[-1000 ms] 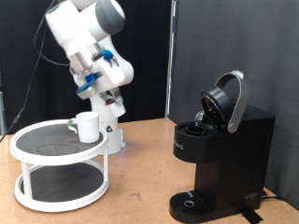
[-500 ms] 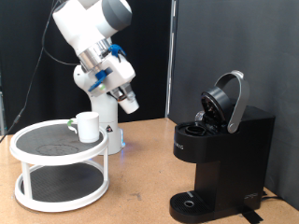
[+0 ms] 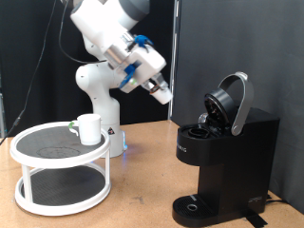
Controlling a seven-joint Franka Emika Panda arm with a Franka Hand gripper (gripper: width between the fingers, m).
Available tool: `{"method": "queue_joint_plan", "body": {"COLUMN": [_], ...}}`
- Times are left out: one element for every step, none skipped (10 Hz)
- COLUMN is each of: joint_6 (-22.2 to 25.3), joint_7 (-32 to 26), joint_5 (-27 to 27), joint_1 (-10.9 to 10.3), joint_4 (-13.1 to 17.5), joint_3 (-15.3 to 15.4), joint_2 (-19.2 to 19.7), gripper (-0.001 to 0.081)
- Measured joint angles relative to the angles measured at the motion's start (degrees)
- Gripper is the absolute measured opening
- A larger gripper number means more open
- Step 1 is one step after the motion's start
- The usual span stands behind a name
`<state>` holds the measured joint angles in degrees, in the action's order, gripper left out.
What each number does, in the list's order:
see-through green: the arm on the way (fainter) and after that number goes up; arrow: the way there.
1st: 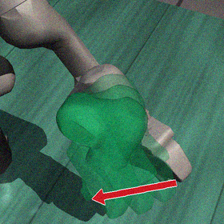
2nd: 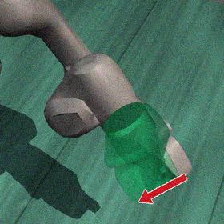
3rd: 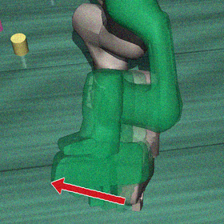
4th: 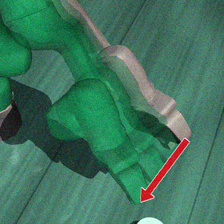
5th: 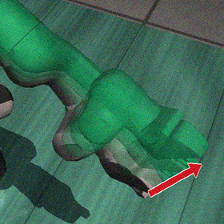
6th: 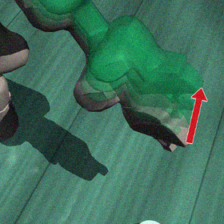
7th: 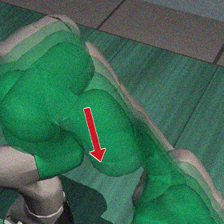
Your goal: Make a cup of coffee with the keurig machine
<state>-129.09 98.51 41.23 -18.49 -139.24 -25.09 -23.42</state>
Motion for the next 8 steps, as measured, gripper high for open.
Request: {"method": "queue_joint_plan", "body": {"joint_6": [-0.62, -0.62, -0.59, -0.59, -0.59, -0.24, 0.83, 1.21], "joint_7": [1.08, 0.83, 0.45, 0.22, 0.44, 1.75, 3.95, 5.62], "joint_5": [0.00, 0.00, 0.86, 2.59, 3.79, 4.04, 3.76, 3.49], "joint_1": [-0.19, -0.16, -0.18, -0.30, -0.51, -0.66, -0.72, -0.74], "joint_4": [0.84, 0.77, 0.71, 0.71, 0.75, 0.92, 1.32, 1.60], "joint_3": [0.84, 0.76, 0.70, 0.70, 0.88, 1.28, 1.88, 2.57], "joint_2": [1.30, 1.28, 1.28, 1.28, 1.33, 1.52, 1.97, 2.54], "gripper": [0.0388, 0.0388, 0.0388, 0.0388, 0.0388, 0.0388, 0.0388, 0.0388]}}
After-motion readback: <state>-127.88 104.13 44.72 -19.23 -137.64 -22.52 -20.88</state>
